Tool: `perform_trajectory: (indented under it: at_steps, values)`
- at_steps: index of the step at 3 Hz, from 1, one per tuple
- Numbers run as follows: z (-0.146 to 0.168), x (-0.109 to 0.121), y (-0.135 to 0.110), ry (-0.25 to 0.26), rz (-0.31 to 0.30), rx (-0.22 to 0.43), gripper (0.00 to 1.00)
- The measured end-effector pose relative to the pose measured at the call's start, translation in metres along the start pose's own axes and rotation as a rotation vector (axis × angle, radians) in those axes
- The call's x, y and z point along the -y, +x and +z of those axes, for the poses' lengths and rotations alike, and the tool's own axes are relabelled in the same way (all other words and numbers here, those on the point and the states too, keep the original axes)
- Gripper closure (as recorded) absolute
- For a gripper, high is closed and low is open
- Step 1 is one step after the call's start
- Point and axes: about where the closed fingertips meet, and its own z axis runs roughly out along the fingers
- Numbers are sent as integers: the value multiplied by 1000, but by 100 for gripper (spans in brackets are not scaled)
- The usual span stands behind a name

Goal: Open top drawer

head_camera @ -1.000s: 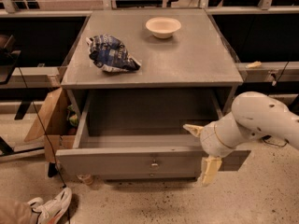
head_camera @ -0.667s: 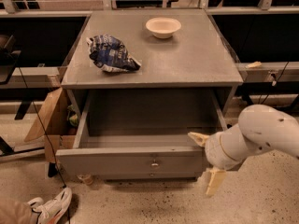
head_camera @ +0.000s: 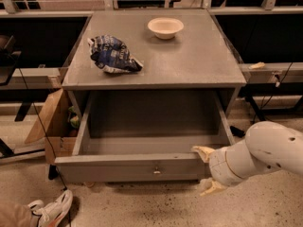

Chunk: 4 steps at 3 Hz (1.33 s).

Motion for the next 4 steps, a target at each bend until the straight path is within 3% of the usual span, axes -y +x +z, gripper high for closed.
perform_trajectory:
  at_steps: [2, 3, 4]
  values:
    - [-15, 4, -7, 0, 0, 0, 89]
    - [-18, -6, -7, 9, -4, -1, 100]
    - [-24, -4, -10, 9, -5, -1, 81]
